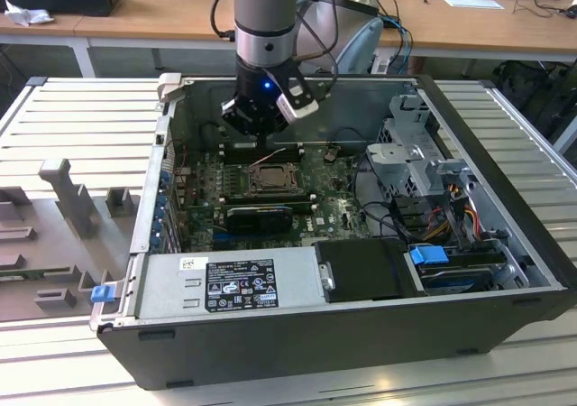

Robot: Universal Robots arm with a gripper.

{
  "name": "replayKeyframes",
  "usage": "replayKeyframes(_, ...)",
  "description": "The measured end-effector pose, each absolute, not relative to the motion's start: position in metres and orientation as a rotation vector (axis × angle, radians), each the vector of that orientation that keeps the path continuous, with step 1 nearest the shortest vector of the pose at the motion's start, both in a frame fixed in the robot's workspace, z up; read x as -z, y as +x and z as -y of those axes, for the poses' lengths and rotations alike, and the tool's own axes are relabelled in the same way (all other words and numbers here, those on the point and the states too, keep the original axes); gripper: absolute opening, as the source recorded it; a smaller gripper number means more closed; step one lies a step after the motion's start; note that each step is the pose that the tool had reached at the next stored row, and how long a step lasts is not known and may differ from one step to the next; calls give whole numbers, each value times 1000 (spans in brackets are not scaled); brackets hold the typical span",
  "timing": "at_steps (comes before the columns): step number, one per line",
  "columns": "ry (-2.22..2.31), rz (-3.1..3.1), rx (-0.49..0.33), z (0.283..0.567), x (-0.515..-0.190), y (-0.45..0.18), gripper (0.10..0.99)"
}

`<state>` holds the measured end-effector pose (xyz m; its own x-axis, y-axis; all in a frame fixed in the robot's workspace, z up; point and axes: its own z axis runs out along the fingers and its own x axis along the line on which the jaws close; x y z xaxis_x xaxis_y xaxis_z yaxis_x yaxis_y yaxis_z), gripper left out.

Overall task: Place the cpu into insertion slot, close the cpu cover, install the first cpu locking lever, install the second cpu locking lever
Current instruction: 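Install the first cpu locking lever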

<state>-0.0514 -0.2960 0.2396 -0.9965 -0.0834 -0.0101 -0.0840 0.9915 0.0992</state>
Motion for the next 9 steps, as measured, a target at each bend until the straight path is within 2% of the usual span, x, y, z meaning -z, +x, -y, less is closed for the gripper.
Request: replayKeyframes(9,-131,-3128,-176,296,-231,-45,106)
